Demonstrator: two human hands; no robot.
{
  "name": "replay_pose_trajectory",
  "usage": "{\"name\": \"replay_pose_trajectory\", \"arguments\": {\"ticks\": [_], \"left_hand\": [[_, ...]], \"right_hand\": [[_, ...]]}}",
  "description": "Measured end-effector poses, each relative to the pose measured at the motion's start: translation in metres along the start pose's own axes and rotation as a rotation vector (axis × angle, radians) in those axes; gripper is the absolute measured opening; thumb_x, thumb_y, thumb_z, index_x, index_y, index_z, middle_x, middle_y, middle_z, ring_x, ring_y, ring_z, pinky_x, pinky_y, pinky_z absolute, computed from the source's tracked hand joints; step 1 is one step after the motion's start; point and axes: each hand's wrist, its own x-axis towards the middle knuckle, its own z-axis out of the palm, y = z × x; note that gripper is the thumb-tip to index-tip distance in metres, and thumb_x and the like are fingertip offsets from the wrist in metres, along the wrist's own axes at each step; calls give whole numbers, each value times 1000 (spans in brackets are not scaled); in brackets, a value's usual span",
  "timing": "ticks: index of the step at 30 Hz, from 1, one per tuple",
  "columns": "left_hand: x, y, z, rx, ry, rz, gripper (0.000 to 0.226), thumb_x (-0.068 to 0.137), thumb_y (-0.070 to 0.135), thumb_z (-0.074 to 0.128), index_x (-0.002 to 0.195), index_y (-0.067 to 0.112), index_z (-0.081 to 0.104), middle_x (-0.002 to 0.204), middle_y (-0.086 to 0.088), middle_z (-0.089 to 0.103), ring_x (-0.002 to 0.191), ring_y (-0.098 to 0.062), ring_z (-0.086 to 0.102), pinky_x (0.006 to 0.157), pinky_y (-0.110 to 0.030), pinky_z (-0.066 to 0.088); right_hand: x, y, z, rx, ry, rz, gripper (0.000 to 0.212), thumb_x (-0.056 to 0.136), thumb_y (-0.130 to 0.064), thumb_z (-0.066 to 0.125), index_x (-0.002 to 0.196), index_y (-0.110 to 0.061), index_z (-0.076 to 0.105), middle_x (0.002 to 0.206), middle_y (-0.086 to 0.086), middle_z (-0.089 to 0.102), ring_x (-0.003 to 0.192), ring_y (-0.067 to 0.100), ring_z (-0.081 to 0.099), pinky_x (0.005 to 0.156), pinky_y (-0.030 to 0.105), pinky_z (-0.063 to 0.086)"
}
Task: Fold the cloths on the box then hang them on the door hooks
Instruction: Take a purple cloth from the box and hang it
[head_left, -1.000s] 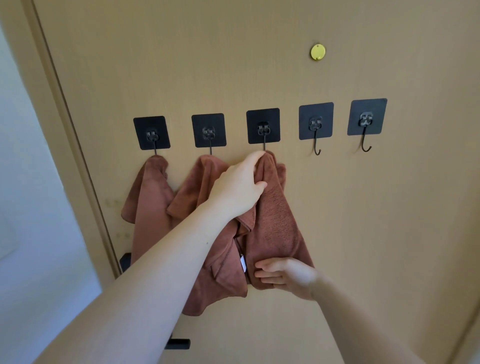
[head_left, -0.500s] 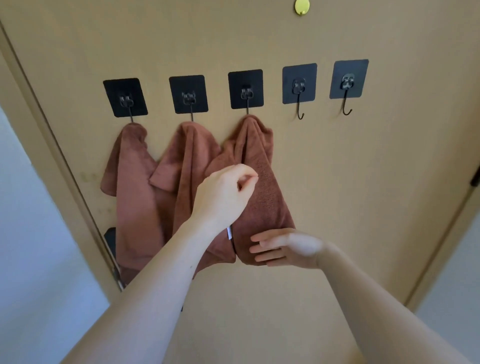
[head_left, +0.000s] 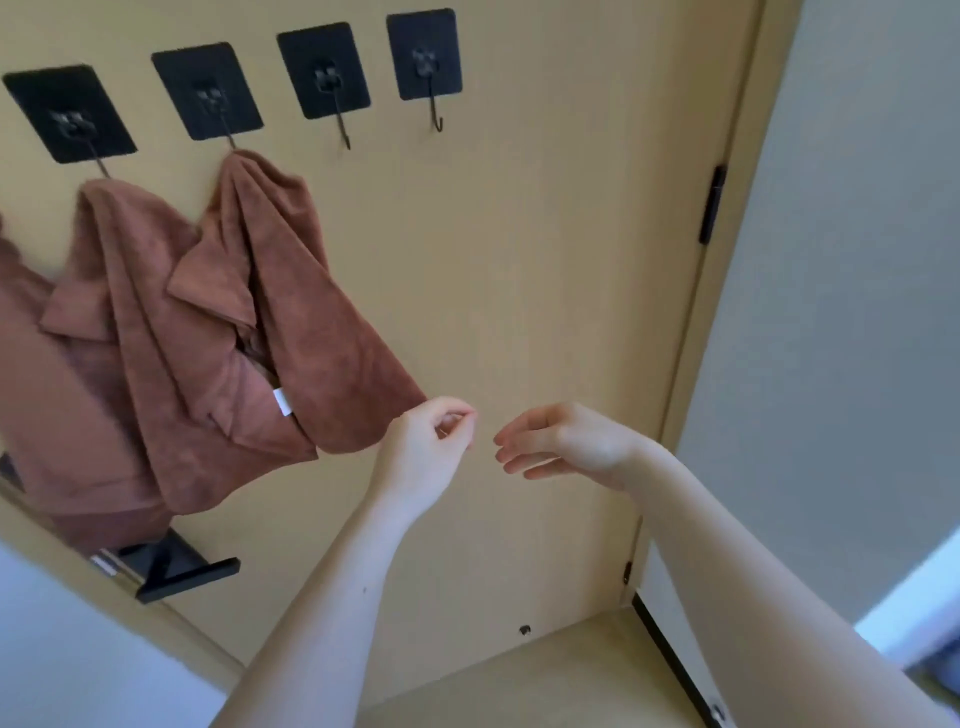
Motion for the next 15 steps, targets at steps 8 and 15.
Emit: {"name": "replay_pose_trajectory", "arguments": {"ticks": [8,15], "left_hand": [[-48,55,125,-29,-306,28,23,98,22,64,83,39,68,78,9,74,67,-10,66,76,-36,57],[-93,101,224,68,-738,97,16,99,31,63,87,35,72,79,15,71,76,-2,65,77,-23,49]], "right_hand": [[-118,81,-70,-20,208,113,12,98,-18,66,101,-11,75,90,0,80,88,12,77,93,33,61],[-223,151,-111,96,380,228,14,97,-18,66,98,-8,75,87,4,78,83,13,75,93,35,61]]}}
